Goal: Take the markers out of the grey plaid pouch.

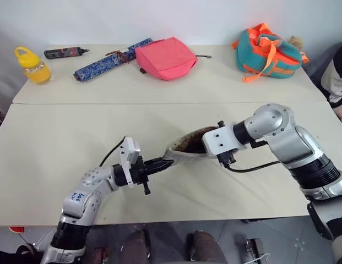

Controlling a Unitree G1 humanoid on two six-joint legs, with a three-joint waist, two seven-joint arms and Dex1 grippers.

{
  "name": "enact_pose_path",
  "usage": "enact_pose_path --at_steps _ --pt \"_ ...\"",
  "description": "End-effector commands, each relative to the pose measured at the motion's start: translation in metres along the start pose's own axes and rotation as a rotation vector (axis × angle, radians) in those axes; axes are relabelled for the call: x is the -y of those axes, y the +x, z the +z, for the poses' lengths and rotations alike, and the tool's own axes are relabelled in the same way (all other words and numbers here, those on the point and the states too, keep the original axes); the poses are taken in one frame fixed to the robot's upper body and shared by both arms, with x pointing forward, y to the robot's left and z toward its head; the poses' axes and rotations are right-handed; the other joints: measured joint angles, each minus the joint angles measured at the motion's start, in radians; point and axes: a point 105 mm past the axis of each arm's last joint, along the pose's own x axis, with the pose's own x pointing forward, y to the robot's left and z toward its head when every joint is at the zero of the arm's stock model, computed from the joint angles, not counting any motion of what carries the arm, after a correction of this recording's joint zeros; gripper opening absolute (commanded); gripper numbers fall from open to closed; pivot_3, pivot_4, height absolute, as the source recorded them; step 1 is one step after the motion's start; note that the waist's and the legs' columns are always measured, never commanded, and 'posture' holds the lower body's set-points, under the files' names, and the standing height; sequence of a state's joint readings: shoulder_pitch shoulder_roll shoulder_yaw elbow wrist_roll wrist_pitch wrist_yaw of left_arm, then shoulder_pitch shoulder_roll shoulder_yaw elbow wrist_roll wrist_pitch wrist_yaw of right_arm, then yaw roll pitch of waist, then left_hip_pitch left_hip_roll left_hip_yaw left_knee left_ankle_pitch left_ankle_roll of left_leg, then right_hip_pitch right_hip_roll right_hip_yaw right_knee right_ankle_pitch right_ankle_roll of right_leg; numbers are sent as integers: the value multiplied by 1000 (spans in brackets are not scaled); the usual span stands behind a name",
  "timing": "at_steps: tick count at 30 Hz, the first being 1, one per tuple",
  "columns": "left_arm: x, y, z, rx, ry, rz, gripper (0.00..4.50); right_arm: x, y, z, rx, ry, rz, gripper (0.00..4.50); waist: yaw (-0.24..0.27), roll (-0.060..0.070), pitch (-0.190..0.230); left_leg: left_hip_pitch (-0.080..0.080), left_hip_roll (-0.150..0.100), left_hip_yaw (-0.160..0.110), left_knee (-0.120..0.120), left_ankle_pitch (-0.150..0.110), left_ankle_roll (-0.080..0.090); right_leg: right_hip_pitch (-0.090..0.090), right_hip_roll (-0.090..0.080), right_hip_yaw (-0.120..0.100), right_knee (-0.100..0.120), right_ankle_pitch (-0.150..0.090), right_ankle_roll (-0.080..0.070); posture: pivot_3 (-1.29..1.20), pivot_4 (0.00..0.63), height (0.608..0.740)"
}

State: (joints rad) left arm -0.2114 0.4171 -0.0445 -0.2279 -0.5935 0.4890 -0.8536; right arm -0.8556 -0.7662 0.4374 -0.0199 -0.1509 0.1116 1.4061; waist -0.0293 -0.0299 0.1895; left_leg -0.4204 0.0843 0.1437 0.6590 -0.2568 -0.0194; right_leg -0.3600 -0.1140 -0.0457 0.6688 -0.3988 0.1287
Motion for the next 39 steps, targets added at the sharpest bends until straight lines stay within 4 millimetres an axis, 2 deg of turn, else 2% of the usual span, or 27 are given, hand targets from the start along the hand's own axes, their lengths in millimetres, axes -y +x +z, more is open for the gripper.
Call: enact_pose_path --at_steps 1,11,12,15,19,23,31,33,37,39 --pt "8 1 6 28 32 -29 0 4 4 -5 -37 -25 -23 1261 -1 0 0 0 0 0 0 0 0 0 0 0 0 0 0 0 150 740" --pt "8 1 6 31 37 -30 0 -2 18 -18 -76 -3 -20 1261 -1 0 0 0 0 0 1 0 0 0 0 0 0 0 0 0 150 740" --pt "8 1 6 31 38 -31 0 -1 18 -17 -67 0 -24 1078 -1 0 0 0 0 0 1 0 0 1 0 0 0 0 0 0 150 740" --pt "4 -2 8 27 52 -14 0 12 9 -6 -5 5 -90 441 -1 0 0 0 0 0 1 0 0 0 0 0 0 0 0 0 150 740" --pt "-6 -10 9 15 91 29 0 34 -12 16 125 0 -197 433 -1 0 0 0 0 0 1 0 0 0 0 0 0 0 0 0 150 740" --pt "-21 -17 18 30 172 100 0 42 -27 28 186 0 -241 433 1 0 0 0 0 0 1 0 0 0 0 0 0 0 0 0 150 740" --pt "-50 -23 33 18 405 229 0 60 -41 49 297 -33 -365 433 2 0 0 -1 0 1 1 0 1 0 0 0 0 0 0 0 150 740" --pt "-57 -29 37 19 425 262 0 67 -52 58 402 16 -412 433 0 0 0 -1 0 1 1 0 1 0 0 0 1 0 0 0 150 740" --pt "-59 -35 34 21 400 267 0 77 -74 71 585 129 -488 433 0 0 0 -1 0 1 0 0 1 -1 0 0 3 0 0 0 150 740" --pt "-58 -38 32 17 400 265 0 79 -79 64 584 170 -520 433 1 0 0 -1 0 1 0 -1 1 -2 0 -1 4 0 0 0 150 740"
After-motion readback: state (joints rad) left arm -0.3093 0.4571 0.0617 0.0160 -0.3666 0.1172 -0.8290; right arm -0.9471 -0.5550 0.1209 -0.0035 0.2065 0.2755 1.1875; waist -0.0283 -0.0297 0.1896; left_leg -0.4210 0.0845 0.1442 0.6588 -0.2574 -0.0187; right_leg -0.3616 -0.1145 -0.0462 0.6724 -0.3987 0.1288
